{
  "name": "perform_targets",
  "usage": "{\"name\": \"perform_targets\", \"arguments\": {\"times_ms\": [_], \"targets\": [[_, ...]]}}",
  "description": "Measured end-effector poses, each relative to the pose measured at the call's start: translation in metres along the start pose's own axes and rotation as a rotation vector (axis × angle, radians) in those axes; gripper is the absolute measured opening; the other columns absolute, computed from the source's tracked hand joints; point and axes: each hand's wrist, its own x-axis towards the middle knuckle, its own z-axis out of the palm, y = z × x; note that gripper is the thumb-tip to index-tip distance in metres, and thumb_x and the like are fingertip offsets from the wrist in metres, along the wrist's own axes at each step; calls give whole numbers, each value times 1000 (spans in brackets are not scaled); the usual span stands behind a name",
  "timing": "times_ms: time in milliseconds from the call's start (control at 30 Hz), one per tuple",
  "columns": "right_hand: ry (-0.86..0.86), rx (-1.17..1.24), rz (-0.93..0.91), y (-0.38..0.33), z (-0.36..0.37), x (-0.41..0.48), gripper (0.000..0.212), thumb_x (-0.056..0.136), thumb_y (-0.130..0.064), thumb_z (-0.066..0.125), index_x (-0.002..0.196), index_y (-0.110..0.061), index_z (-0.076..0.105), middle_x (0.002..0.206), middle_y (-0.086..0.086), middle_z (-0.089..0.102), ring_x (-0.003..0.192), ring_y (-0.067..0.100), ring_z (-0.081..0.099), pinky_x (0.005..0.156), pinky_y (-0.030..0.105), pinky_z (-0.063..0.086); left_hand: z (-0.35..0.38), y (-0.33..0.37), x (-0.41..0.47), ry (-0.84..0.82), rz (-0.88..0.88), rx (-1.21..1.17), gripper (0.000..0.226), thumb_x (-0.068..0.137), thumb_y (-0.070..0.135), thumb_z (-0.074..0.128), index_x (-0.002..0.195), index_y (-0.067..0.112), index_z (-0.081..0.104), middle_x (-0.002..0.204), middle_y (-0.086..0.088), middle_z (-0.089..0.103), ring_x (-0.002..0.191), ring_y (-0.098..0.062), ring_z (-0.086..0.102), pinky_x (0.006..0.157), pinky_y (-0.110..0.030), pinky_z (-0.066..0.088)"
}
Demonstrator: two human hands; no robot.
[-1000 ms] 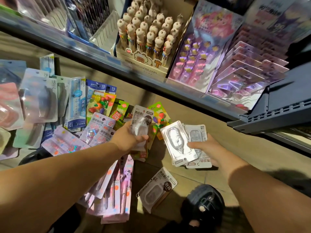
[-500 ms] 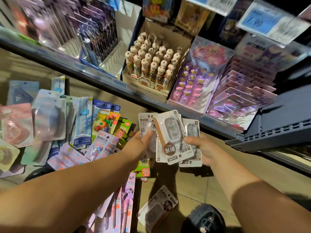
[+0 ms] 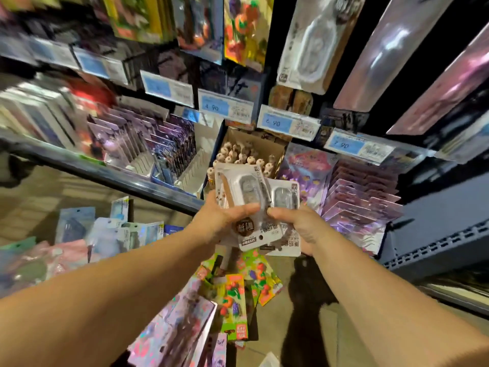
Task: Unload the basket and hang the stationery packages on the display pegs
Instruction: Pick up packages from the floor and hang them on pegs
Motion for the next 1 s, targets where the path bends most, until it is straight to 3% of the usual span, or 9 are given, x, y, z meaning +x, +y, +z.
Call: {"name": "perform_targets", "arguments": {"times_ms": [100, 233, 267, 367, 433, 533, 667, 833, 1000], "targets": [[-24, -9, -86, -35, 18, -15, 122, 23, -43, 99, 130, -7, 51, 115, 19, 67, 101, 34, 69, 83, 55, 56, -12, 41, -11, -40, 32, 65, 53, 71, 17, 83, 118, 15, 59, 89, -1, 77, 76, -16, 74, 55, -26, 55], [-88, 4, -190, -80, 44, -45, 72, 63, -18, 91, 121, -9, 51, 105, 8, 69, 81, 10, 72, 57, 24, 57, -33, 88, -31, -32, 99, 110, 91, 51, 34, 94, 127, 5, 54, 99, -14, 73, 75, -25, 73, 59, -32, 56], [-84, -12, -219, -87, 48, -50, 81, 59, -23, 94, 125, -9, 50, 112, 9, 68, 88, 12, 71, 61, 23, 56, -36, 98, -36, -28, 127, 101, 92, 50, 36, 92, 127, 4, 54, 101, -15, 73, 77, -27, 73, 63, -37, 58], [34, -21, -340, -104, 57, -63, 122, 34, -50, 96, 137, -10, 44, 127, 9, 62, 110, 27, 64, 86, 41, 55, -43, 119, -49, 51, 236, 24, 77, 55, 33, 86, 123, 10, 59, 105, -13, 74, 90, -29, 73, 70, -38, 60], [62, 36, -399, -112, 54, -72, 105, 38, -44, 93, 129, -14, 50, 119, 8, 67, 103, 27, 67, 89, 47, 54, -44, 123, -52, 104, 284, -27, 77, 55, 32, 84, 124, 11, 59, 106, -14, 74, 91, -30, 73, 67, -36, 57], [16, 83, -396, -113, 48, -77, 82, 47, -28, 89, 121, -15, 55, 109, 11, 71, 90, 26, 70, 75, 46, 57, -45, 122, -55, 91, 261, -50, 85, 54, 31, 91, 128, 12, 54, 108, -16, 72, 90, -33, 73, 69, -40, 57], [4, 101, -390, -114, 44, -82, 110, 39, -27, 96, 135, -16, 43, 115, 13, 68, 103, 34, 67, 92, 63, 49, -45, 126, -56, 80, 240, -5, 92, 51, 33, 93, 128, 18, 45, 112, -14, 69, 87, -29, 74, 73, -43, 59], [8, 147, -401, -115, 36, -82, 98, 52, -9, 89, 135, -18, 38, 114, 15, 68, 97, 34, 69, 93, 59, 51, -49, 127, -53, 86, 230, 23, 63, 66, 23, 85, 116, 23, 46, 107, -10, 68, 86, -27, 73, 71, -41, 59], [-89, 154, -404, -120, 38, -79, 86, 51, -12, 85, 129, -11, 50, 110, 19, 71, 96, 37, 70, 80, 53, 58, -47, 124, -47, 37, 217, 24, 88, 52, 28, 88, 127, 17, 43, 110, -13, 69, 85, -28, 74, 73, -43, 60]]}}
